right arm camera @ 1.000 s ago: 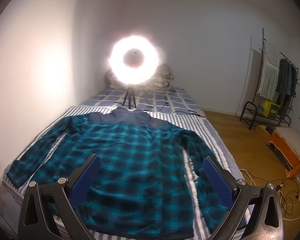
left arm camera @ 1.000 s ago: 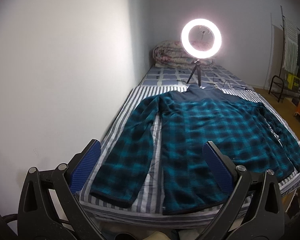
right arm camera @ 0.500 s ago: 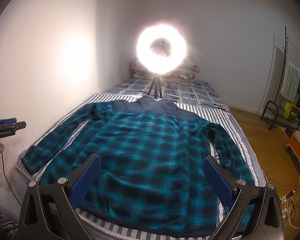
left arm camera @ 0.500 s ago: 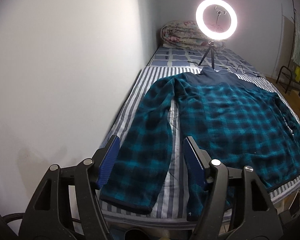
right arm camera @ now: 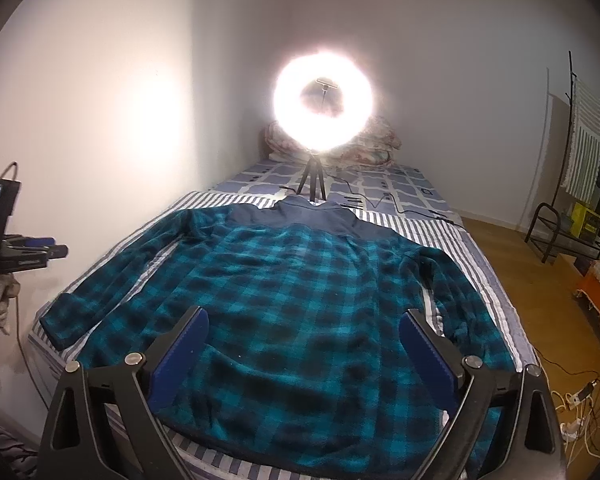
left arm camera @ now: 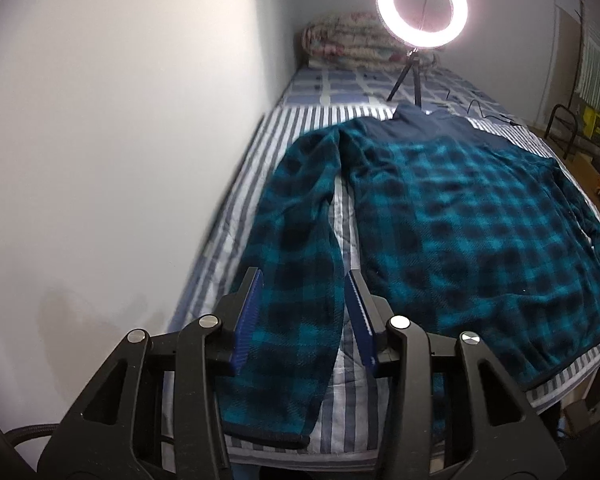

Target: Fold large clothes

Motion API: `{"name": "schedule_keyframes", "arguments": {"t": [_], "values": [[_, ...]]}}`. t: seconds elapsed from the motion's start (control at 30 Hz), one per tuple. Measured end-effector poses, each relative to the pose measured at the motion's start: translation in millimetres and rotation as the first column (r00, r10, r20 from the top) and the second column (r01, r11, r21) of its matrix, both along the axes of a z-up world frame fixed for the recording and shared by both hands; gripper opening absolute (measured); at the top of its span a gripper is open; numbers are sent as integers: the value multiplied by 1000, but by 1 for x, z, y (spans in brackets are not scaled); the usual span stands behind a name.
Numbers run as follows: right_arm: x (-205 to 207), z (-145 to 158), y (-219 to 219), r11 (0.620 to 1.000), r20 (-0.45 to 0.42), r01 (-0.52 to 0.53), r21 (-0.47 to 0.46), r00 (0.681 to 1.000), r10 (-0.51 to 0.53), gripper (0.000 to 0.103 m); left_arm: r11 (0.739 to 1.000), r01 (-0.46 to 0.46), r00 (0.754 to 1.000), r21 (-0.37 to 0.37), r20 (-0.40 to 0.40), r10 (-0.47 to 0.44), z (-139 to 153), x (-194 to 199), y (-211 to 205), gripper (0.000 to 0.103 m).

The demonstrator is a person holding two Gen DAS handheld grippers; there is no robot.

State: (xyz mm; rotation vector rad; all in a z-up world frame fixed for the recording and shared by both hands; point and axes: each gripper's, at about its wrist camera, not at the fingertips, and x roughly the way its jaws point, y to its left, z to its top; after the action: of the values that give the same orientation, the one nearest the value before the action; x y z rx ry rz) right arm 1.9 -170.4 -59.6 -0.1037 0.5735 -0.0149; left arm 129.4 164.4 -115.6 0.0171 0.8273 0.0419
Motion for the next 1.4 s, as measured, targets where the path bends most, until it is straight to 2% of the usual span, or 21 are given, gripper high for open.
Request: {"name": "schedule_keyframes", "arguments": {"t": [0.13, 0.23, 0.3, 0.6, 0.83, 1.23, 1.3, 1.33, 1.4], "values": [[4, -2, 0, 1000, -4, -4, 6, 1000, 4, 96, 996, -43, 996, -78, -82, 37, -22, 26, 25, 44], [8, -4, 2, 1000, -9, -6, 11, 1000, 6, 96, 983, -84, 990, -161, -128, 63, -34, 42, 46, 44], [10, -4, 4, 1000, -12, -12, 12, 1000, 12, 96, 978, -98, 987, -184, -144, 72, -40, 52, 55, 44], [8, -4, 11, 999, -8, -47, 1, 999, 47, 96, 968, -141, 970, -206, -225, 93, -71, 94, 71, 44], [10, -7, -4, 996, -44, -31, 78, 998, 34, 96, 973, -155, 957, -171, -270, 105, -90, 122, 76, 44], [19, -13, -22, 982, -111, 14, 189, 994, 7, 96, 964, -187, 937, -191, -329, 117, -117, 139, 87, 44], [21, -15, -20, 982, -117, 13, 189, 993, 9, 96, 966, -174, 940, -190, -326, 105, -118, 139, 84, 22], [22, -15, -18, 982, -119, 11, 187, 993, 11, 96, 971, -168, 939, -173, -327, 104, -118, 140, 82, 3], [23, -16, -14, 983, -123, 7, 182, 992, 16, 96, 975, -142, 951, -170, -296, 87, -109, 137, 76, 2]]}}
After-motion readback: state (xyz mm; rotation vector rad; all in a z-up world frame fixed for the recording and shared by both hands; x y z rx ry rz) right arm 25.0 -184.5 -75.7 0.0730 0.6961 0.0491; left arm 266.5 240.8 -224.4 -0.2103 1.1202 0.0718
